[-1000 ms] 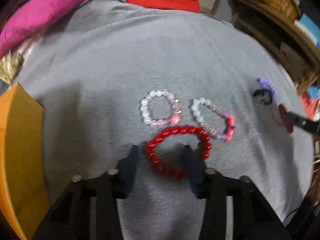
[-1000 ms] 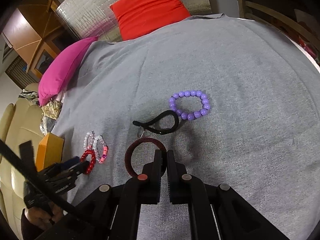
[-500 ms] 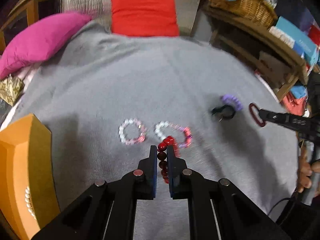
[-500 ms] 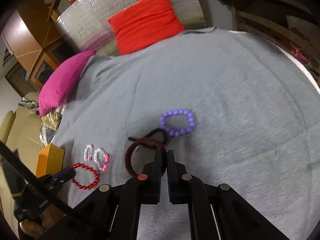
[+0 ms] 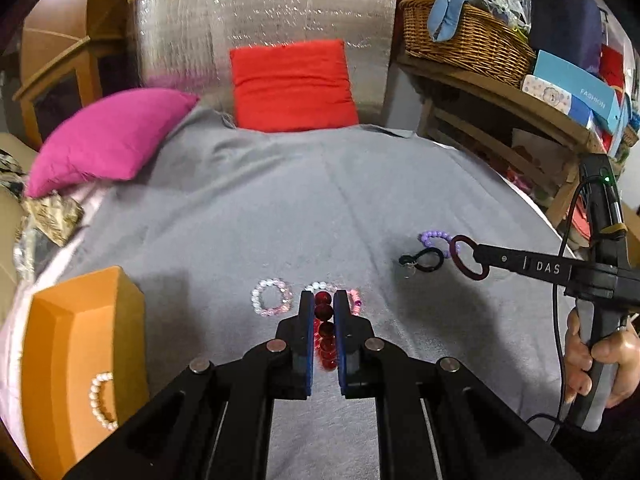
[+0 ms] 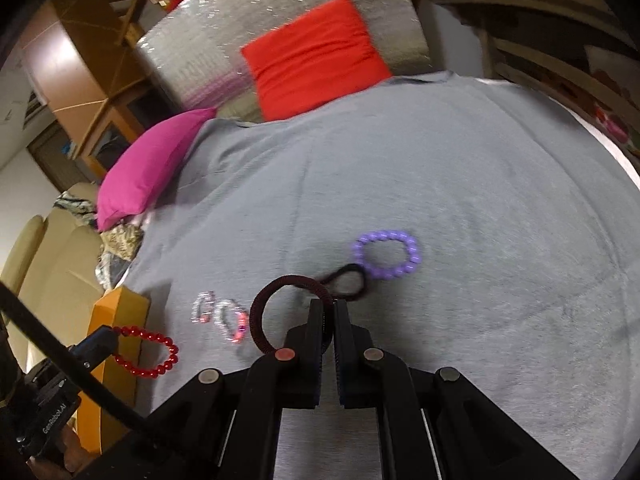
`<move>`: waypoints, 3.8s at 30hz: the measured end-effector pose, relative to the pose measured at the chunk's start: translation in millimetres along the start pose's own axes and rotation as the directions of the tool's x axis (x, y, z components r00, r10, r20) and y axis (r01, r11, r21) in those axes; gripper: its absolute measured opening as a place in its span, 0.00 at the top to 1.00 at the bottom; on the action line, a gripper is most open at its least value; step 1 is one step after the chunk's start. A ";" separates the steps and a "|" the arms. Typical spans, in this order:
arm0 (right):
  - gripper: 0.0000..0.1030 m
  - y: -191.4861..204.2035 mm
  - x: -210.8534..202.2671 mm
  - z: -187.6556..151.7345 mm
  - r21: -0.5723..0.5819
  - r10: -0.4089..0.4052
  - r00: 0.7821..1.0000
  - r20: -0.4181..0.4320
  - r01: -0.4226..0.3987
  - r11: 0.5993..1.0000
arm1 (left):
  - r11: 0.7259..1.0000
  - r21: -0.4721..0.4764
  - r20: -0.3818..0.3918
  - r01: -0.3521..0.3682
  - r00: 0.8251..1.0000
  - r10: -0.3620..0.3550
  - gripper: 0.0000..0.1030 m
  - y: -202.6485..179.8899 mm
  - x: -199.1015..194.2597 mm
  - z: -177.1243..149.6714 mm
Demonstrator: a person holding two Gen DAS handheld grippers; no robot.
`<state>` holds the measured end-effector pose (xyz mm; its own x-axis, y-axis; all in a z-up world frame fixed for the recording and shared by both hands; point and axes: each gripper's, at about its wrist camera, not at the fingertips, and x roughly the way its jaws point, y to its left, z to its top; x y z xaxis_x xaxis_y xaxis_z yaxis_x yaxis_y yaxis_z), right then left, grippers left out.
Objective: Organize jewelry
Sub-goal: 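Carry the red bracelet and dark red bangle into the orange box, open both tools, then move both tools back over the pink-and-white bead bracelets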
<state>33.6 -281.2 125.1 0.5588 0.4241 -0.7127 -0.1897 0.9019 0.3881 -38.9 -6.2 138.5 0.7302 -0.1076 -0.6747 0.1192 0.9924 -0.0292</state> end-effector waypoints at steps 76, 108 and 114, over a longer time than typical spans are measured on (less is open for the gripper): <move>0.43 278.9 18.6 -110.1 -0.426 0.217 0.973 -0.079 -0.229 0.875 | 0.820 -0.479 -0.043 -0.312 0.942 0.334 0.43 248.5 -89.0 -104.2; 0.43 -48.6 -75.2 -7.2 0.158 -0.103 0.980 0.168 0.076 0.985 | 0.926 -0.200 -0.217 -0.319 0.936 0.276 0.35 121.1 9.2 -106.0; 0.43 -58.3 -61.8 -0.8 0.162 -0.108 0.987 0.122 0.088 0.983 | 0.920 -0.181 -0.240 -0.348 0.922 0.302 0.35 130.7 1.8 -112.7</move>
<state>9.5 -360.0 146.1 0.6703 0.3108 -0.6739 -0.0064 0.9105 0.4135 -97.8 130.0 50.4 0.5480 0.2149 -0.8084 -0.2669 0.9608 0.0744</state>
